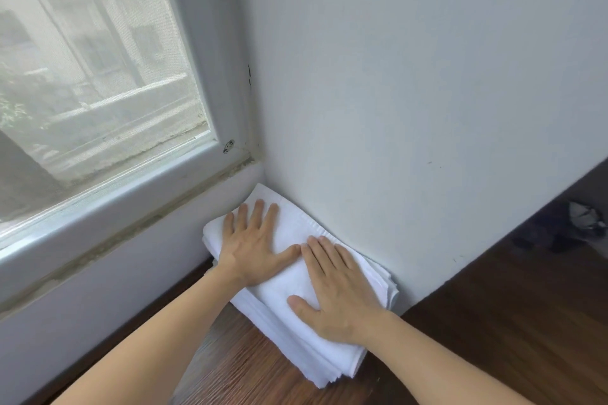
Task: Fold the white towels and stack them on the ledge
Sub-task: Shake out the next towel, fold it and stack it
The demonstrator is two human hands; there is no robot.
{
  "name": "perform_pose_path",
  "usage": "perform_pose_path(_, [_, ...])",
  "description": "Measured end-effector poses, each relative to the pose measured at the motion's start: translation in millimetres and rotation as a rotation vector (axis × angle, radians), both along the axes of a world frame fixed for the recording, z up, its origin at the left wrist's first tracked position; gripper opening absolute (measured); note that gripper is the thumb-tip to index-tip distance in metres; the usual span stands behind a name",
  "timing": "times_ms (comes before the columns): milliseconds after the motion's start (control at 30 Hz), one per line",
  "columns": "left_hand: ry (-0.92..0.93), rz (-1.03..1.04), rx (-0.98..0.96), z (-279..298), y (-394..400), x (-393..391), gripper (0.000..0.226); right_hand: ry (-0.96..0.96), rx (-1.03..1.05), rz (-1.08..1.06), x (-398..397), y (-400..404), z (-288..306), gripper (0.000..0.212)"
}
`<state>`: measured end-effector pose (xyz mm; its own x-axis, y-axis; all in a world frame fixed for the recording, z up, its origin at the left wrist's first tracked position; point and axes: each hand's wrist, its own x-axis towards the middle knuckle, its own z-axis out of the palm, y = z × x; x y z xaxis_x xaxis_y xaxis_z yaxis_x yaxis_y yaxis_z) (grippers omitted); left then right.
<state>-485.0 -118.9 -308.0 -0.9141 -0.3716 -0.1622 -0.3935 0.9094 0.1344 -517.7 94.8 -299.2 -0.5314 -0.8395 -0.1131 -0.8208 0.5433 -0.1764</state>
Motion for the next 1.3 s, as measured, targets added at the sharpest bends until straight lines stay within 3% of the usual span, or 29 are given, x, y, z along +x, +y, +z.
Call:
perform_pose_path(200, [-0.002,-0.019,0.033,19,4,7,0.106,-0.088,0.164,0.010,-3,-9,34,0.099])
perform_pose_path(267, [0.077,-0.017,0.037,34,7,22,0.101,-0.120,0.262,-0.029,-2,-21,59,0.086])
perform_pose_path(300, [0.117,-0.012,0.034,42,8,34,0.097,-0.111,0.283,-0.019,1,-30,73,0.069])
perform_pose_path(367, [0.186,0.014,0.050,56,7,65,0.084,-0.061,0.199,0.047,13,-54,92,0.040])
perform_pose_path(467, [0.296,0.116,0.101,74,-1,123,0.054,-0.102,-0.072,0.130,48,-96,111,0.031])
perform_pose_path(567, [0.380,0.295,0.149,94,-8,194,0.044,-0.210,-0.189,0.266,104,-137,123,0.016])
perform_pose_path(733, [0.415,0.593,0.109,98,-15,331,0.027,-0.299,-0.207,0.517,224,-184,122,0.031])
perform_pose_path(967, [0.348,0.964,0.148,73,-8,528,0.012,-0.401,-0.090,0.777,415,-219,93,0.019])
perform_pose_path(1100, [0.207,1.115,0.197,34,-2,621,0.032,-0.473,0.014,0.815,499,-228,50,0.026])
perform_pose_path(1167, [0.081,1.218,0.172,11,1,660,0.043,-0.519,0.101,0.802,533,-229,27,0.019])
perform_pose_path(1200, [0.004,1.267,0.155,0,3,678,0.047,-0.552,0.152,0.761,547,-229,15,0.017])
perform_pose_path(1300, [-0.091,1.320,0.201,-29,8,717,0.049,-0.602,0.228,0.545,581,-228,-19,0.037])
